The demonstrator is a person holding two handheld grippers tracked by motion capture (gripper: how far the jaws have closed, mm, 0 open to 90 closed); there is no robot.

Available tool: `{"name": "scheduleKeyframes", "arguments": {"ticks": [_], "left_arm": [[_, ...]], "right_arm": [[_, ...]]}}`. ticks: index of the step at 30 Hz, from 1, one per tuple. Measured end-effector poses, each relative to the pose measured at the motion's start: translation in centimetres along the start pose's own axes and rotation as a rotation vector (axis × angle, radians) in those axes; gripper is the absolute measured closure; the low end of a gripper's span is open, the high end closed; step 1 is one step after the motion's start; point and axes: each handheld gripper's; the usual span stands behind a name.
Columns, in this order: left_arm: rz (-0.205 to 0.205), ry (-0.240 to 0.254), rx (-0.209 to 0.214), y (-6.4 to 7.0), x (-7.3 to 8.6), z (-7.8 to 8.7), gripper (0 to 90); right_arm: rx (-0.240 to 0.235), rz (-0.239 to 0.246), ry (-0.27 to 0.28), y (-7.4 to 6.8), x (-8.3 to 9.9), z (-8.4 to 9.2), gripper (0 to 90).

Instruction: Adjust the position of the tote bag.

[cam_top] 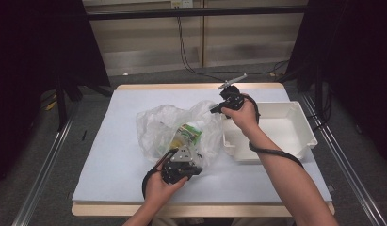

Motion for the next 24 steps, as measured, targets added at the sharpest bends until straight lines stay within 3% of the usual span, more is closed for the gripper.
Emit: {"name": "scheduleKeyframes", "arguments": {"ticks": [7, 9, 12, 15, 17, 24], "left_arm": [[0.009, -0.01, -0.001, -0.2, 0.4, 0.3, 90.0], [0.005, 0.005, -0.007, -0.1, 0.4, 0.5, 90.0], [0.006, 0.025, -0.031, -0.2, 0.1, 0.9, 77.2], [0.038, 0.054, -0.037, -0.5, -0.1, 1.5, 70.8], [0.031, 0.068, -0.064, -0.6, -0.3, 2.0, 64.7], [0.062, 0.093, -0.086, -1.2, -0.5, 3.1, 51.4]], "right_arm": [[0.037, -0.005, -0.006, 0.3, -0.1, -0.4, 89.5], [0.014, -0.002, -0.005, 0.2, -0.1, -0.5, 89.6], [0.006, 0.006, 0.005, -0.3, -0.2, -0.3, 89.5], [-0.005, 0.02, 0.008, -0.6, -0.4, -0.2, 89.5], [-0.01, 0.024, 0.009, -0.8, -0.5, -0.1, 89.5], [-0.02, 0.042, 0.006, -1.3, -0.6, -0.1, 89.5]]}}
Point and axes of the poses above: each handheld gripper's, and its own axes: z roughly backward along the jaws, x roughly out of its underside, y roughly to its right, and after that the axes turned 14 degrees about z, right-handed
